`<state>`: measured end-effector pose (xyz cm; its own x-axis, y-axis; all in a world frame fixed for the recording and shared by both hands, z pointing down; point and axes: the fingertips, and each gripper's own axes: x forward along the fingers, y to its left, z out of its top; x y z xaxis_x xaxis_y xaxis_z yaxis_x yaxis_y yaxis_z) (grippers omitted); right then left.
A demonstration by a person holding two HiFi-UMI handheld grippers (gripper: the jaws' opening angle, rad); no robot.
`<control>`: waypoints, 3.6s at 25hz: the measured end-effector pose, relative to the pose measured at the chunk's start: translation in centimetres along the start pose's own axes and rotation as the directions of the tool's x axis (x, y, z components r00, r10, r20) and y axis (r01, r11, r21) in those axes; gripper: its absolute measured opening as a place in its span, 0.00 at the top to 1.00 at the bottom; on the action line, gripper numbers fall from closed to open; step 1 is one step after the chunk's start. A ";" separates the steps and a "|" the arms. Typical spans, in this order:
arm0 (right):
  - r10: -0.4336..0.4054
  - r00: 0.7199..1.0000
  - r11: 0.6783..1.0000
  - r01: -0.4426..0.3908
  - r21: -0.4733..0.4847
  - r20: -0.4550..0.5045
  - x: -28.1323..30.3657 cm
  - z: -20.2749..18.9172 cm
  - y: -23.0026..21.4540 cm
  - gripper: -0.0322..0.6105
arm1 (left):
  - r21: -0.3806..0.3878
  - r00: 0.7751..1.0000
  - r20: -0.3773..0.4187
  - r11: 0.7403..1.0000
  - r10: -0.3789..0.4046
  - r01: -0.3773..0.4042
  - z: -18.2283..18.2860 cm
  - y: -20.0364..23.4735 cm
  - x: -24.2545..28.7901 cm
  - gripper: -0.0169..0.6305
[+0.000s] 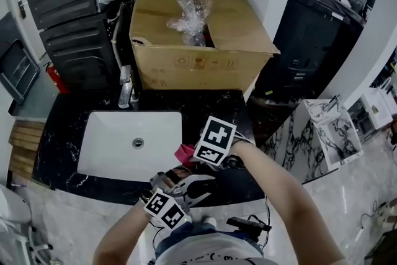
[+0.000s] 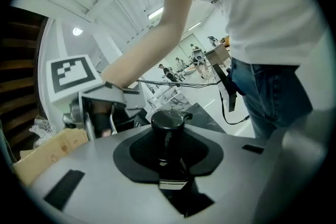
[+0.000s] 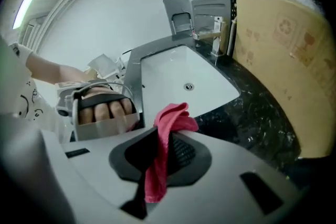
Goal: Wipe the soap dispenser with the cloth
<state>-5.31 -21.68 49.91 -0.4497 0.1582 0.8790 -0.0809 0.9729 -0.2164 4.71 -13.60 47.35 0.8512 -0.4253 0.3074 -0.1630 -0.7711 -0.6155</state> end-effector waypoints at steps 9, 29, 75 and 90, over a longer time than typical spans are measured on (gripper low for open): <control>-0.006 0.999 0.971 -0.002 0.239 0.031 1.3 -2.4 -4.3 0.88 | -0.014 1.000 0.005 1.000 0.019 -0.019 -0.1 0.2 -0.1 0.82; -0.473 0.768 0.802 0.171 0.573 0.432 -12.4 -8.4 -5.8 0.87 | -0.879 0.921 0.066 0.459 0.384 -0.128 -3.7 13.5 -2.1 0.82; -0.449 0.458 0.894 0.235 0.383 0.767 -16.2 0.2 -2.0 0.87 | -0.599 0.471 -0.010 -0.383 0.882 0.703 -8.7 20.2 -8.6 0.81; -0.627 0.562 0.733 0.189 0.654 0.540 -12.8 -7.0 -3.6 0.87 | -0.935 0.630 -0.037 -0.249 0.776 0.251 -9.0 20.8 -7.9 0.80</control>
<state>6.95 -26.00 42.36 -0.6821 -0.6121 0.4002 -0.7260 0.6326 -0.2698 -9.93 -30.57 38.67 0.3910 -0.8837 -0.2571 -0.2120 -0.3583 0.9092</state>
